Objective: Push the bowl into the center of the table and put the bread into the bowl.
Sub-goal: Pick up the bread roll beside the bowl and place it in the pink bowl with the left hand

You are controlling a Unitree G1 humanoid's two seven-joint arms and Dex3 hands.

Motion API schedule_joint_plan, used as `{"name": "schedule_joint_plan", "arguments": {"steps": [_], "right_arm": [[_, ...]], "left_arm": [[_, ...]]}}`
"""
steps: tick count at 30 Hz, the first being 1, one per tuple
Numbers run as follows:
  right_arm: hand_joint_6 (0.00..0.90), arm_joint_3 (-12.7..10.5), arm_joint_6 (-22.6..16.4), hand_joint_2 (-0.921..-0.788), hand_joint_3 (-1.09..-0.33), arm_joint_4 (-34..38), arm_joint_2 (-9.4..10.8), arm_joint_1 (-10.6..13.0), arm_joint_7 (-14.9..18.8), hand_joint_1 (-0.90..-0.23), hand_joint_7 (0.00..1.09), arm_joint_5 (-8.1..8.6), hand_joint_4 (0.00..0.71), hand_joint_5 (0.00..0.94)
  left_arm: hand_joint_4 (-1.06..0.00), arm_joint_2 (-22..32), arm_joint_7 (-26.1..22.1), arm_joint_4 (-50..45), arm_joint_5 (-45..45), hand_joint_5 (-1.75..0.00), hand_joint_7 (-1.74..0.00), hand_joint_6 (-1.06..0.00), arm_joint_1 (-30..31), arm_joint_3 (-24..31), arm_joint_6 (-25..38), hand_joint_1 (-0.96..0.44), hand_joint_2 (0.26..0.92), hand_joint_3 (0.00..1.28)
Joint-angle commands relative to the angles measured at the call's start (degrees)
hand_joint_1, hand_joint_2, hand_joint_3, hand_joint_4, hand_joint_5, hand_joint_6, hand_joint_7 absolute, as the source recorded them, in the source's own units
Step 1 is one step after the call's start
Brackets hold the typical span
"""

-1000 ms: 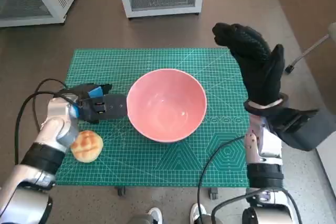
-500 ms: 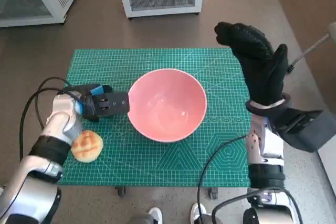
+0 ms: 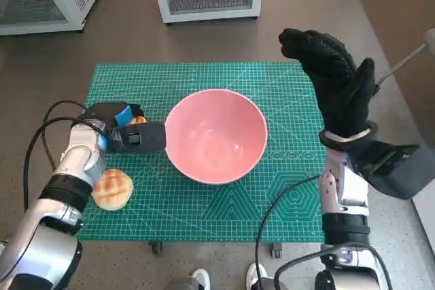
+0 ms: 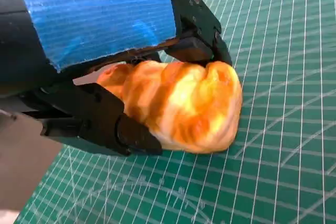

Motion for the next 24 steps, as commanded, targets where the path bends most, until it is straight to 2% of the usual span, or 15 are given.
{"name": "schedule_joint_plan", "arguments": {"steps": [1,5,8,14,24], "right_arm": [[0.115,0.0,0.9,-0.921,-0.690,0.0,-0.1,1.7,0.4,-0.641,0.33,0.47,0.181,0.000],[0.114,0.1,1.0,-0.921,-0.691,-0.2,-0.1,1.8,0.3,-0.639,0.33,0.46,0.181,0.000],[0.112,0.1,1.1,-0.921,-0.691,-0.5,-0.2,1.9,0.3,-0.637,0.34,0.44,0.181,0.000],[0.110,0.1,1.3,-0.921,-0.692,-0.7,-0.2,2.0,0.4,-0.636,0.34,0.57,0.180,0.000],[0.107,0.1,1.5,-0.921,-0.692,-0.5,-0.2,1.9,0.7,-0.633,0.35,0.81,0.180,0.000]], "left_arm": [[-0.56,1.8,-0.1,-2.4,-0.9,-1.32,-1.23,-0.53,0.9,1.5,-1.1,0.01,0.920,0.17],[-0.58,3.5,-1.6,-7.9,-2.3,-1.26,-1.26,-0.56,1.7,4.0,0.0,0.00,0.920,0.15],[-0.61,4.9,-3.2,-14.6,-3.0,-1.28,-1.19,-0.59,3.0,6.3,1.9,0.00,0.921,0.12],[-0.64,7.2,-7.3,-34.0,-3.6,-1.28,-1.12,-0.62,6.7,12.0,8.1,0.00,0.919,0.10],[-0.71,5.7,-8.0,-57.4,-4.4,-1.15,-1.15,-0.64,12.0,19.0,10.3,0.00,0.918,0.06]]}}
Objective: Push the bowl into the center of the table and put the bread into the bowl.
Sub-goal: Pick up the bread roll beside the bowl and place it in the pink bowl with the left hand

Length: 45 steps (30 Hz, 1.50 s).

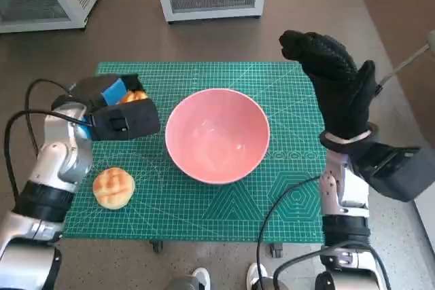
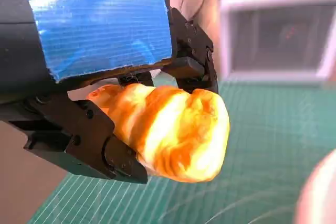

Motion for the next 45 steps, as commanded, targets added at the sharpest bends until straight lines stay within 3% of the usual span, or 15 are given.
{"name": "schedule_joint_plan", "arguments": {"steps": [1,14,32,34,38,39,41,42,45], "right_arm": [[0.106,0.1,1.2,-0.921,-0.692,0.3,-0.2,1.2,0.8,-0.633,0.35,0.76,0.180,0.000],[0.102,-0.1,1.3,-0.921,-0.694,0.0,-0.5,1.4,1.4,-0.630,0.35,1.07,0.180,0.000],[0.096,-0.5,0.8,-0.921,-0.695,-0.3,-1.2,2.0,1.5,-0.618,0.36,0.82,0.181,0.000],[0.095,-0.5,0.8,-0.921,-0.694,-0.4,-1.2,2.1,1.4,-0.618,0.36,0.77,0.181,0.001],[0.094,-0.5,0.7,-0.921,-0.694,-0.5,-1.3,2.2,1.3,-0.618,0.36,0.64,0.183,0.001],[0.093,-0.5,0.7,-0.921,-0.694,-0.6,-1.3,2.2,1.2,-0.618,0.36,0.61,0.183,0.001],[0.091,-0.5,0.8,-0.921,-0.694,-0.7,-1.2,2.3,1.1,-0.618,0.36,0.57,0.183,0.001],[0.090,-0.5,0.8,-0.921,-0.694,-0.8,-1.2,2.3,1.1,-0.618,0.36,0.56,0.183,0.001],[0.088,-0.6,0.8,-0.921,-0.694,-0.9,-1.3,2.3,1.0,-0.618,0.36,0.53,0.183,0.001]], "left_arm": [[-0.72,0.0,-1.5,-18.6,-1.6,-1.15,-1.14,-0.64,4.5,5.1,1.7,0.00,0.917,0.06],[-0.80,-4.1,-2.0,-31.0,-4.0,-1.05,-1.11,-0.67,5.8,3.7,-4.6,0.00,0.909,0.02],[-0.82,-7.5,-6.8,-29.2,-4.7,-1.09,-1.05,-0.67,3.4,-0.2,-10.9,0.00,0.912,0.01],[-0.79,-8.0,-7.0,-28.6,-4.7,-1.11,-1.09,-0.65,3.4,-0.3,-10.9,0.00,0.916,0.03],[-0.62,-8.8,-7.5,-28.4,-4.5,-1.24,-1.29,-0.50,3.8,-0.1,-10.4,0.00,0.920,0.15],[-0.56,-8.9,-7.6,-28.5,-4.4,-1.11,-1.16,-0.45,4.0,-0.1,-10.1,0.00,0.891,0.15],[-0.50,-9.2,-7.9,-28.8,-4.0,-0.54,-0.62,-0.44,4.3,-0.2,-9.4,0.02,0.840,0.10],[-0.49,-9.2,-8.1,-28.9,-3.6,-0.35,-0.43,-0.45,4.4,-0.2,-9.0,0.02,0.830,0.07],[-0.40,-9.0,-8.6,-29.4,-2.6,-0.12,-0.18,-0.43,4.7,-0.4,-8.3,0.02,0.803,0.03]]}}
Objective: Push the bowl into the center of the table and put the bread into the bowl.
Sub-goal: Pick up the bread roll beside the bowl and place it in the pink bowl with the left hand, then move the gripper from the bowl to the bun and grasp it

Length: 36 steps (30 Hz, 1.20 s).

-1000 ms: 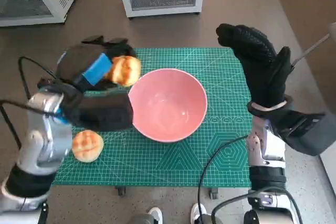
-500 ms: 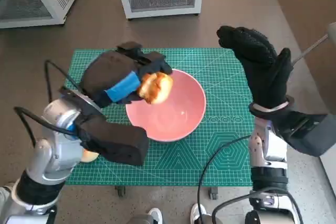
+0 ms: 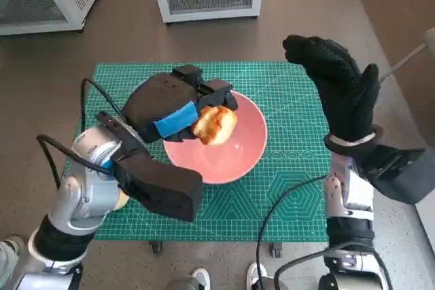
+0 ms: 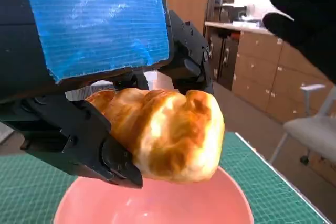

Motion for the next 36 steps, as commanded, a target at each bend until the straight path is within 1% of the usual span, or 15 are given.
{"name": "schedule_joint_plan", "arguments": {"steps": [1,4,5,6,8,14,20,22,27,33,36], "right_arm": [[0.088,-0.2,0.4,-0.921,-0.694,-0.1,-0.1,1.3,-0.3,-0.618,0.36,0.22,0.182,0.001],[0.087,-0.2,0.4,-0.921,-0.694,-0.1,0.0,1.3,-0.3,-0.618,0.36,0.25,0.183,0.001],[0.086,-0.2,0.4,-0.921,-0.694,-0.1,0.0,1.3,-0.4,-0.618,0.36,0.24,0.183,0.001],[0.086,-0.1,0.3,-0.921,-0.694,-0.1,0.1,1.3,-0.5,-0.618,0.36,0.12,0.183,0.001],[0.086,0.1,0.2,-0.921,-0.694,-0.1,0.4,1.4,-0.7,-0.618,0.36,-0.12,0.183,0.001],[0.084,0.4,-0.1,-0.921,-0.697,0.1,0.6,1.5,-1.0,-0.621,0.37,-0.48,0.182,0.000],[0.082,0.4,0.0,-0.921,-0.698,0.3,0.8,1.4,-1.0,-0.628,0.37,-0.25,0.181,0.000],[0.081,0.5,0.1,-0.921,-0.698,0.1,0.9,1.5,-1.1,-0.629,0.37,-0.19,0.182,0.000],[0.081,0.7,0.8,-0.921,-0.697,-0.9,1.1,1.9,-1.2,-0.633,0.37,-0.04,0.182,0.000],[0.080,0.7,1.5,-0.921,-0.696,-2.0,1.1,2.4,-1.4,-0.635,0.37,0.07,0.182,0.000],[0.080,0.7,1.5,-0.921,-0.695,-2.2,1.2,2.5,-1.4,-0.636,0.38,0.08,0.182,0.000]], "left_arm": [[-0.39,0.0,-1.3,-1.1,1.8,-0.09,-0.15,-0.42,0.3,-0.4,1.4,0.01,0.799,0.02],[-0.31,0.2,-2.2,-1.9,2.9,-0.02,-0.06,-0.39,0.4,-0.6,2.2,-0.03,0.781,0.01],[-0.26,0.3,-2.6,-2.2,3.2,0.00,-0.01,-0.35,0.4,-0.6,2.4,-0.10,0.770,0.00],[-0.26,0.7,-3.1,-2.9,3.5,0.00,-0.01,-0.35,0.5,-0.4,2.6,-0.10,0.770,0.00],[-0.23,1.1,-4.0,-4.5,3.9,0.00,-0.01,-0.33,0.8,0.1,3.1,-0.14,0.765,0.00],[-0.20,1.9,-4.8,-7.8,4.4,0.00,0.00,-0.31,1.5,1.8,3.3,-0.20,0.755,0.00],[-0.19,3.1,-5.9,-11.6,4.4,0.00,0.00,-0.32,2.8,4.5,4.3,-0.23,0.746,0.00],[-0.19,3.7,-6.3,-12.8,4.1,0.00,0.00,-0.32,3.5,5.8,4.6,-0.23,0.745,0.00],[-0.19,6.1,-8.4,-16.8,2.2,0.00,0.00,-0.32,6.5,11.2,6.3,-0.21,0.744,0.00],[-0.18,9.4,-11.3,-21.6,-0.7,0.00,-0.01,-0.33,11.2,18.6,8.5,-0.13,0.740,0.00],[-0.16,11.1,-13.1,-23.6,-2.4,0.00,0.00,-0.32,13.5,22.3,9.8,-0.08,0.739,0.00]]}}
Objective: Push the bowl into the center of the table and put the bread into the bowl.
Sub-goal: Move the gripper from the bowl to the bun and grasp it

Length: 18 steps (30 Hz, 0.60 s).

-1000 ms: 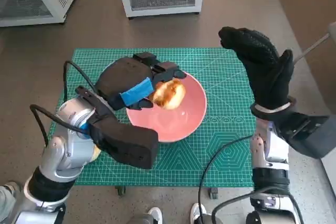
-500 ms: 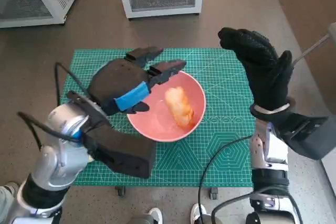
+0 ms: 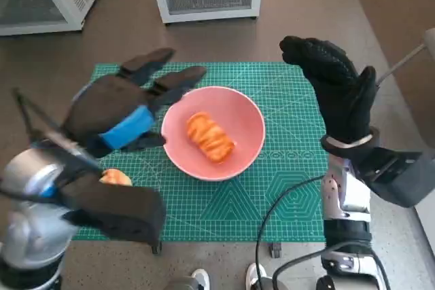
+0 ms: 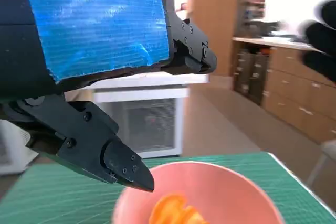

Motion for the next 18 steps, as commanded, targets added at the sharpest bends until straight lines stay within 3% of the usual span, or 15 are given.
{"name": "schedule_joint_plan", "arguments": {"steps": [1,9,18], "right_arm": [[0.079,0.1,0.9,-0.921,-0.695,-0.2,0.4,1.7,-0.4,-0.636,0.38,0.36,0.182,0.000],[0.078,0.3,1.0,-0.921,-0.696,-0.2,0.5,1.7,-0.6,-0.635,0.38,0.19,0.181,0.000],[0.076,0.1,1.5,-0.921,-0.696,0.0,0.4,1.6,-0.3,-0.638,0.38,0.72,0.180,0.000]], "left_arm": [[-0.15,3.2,-3.2,-4.1,-3.1,0.00,0.00,-0.32,3.9,6.3,2.2,-0.07,0.739,0.00],[-0.10,6.6,-7.9,-7.8,-10.5,0.00,0.00,-0.30,10.4,15.6,4.7,0.01,0.731,0.01],[-0.10,10.8,-14.0,-12.4,-15.4,0.00,0.00,-0.30,18.9,21.0,9.1,0.01,0.723,0.00]]}}
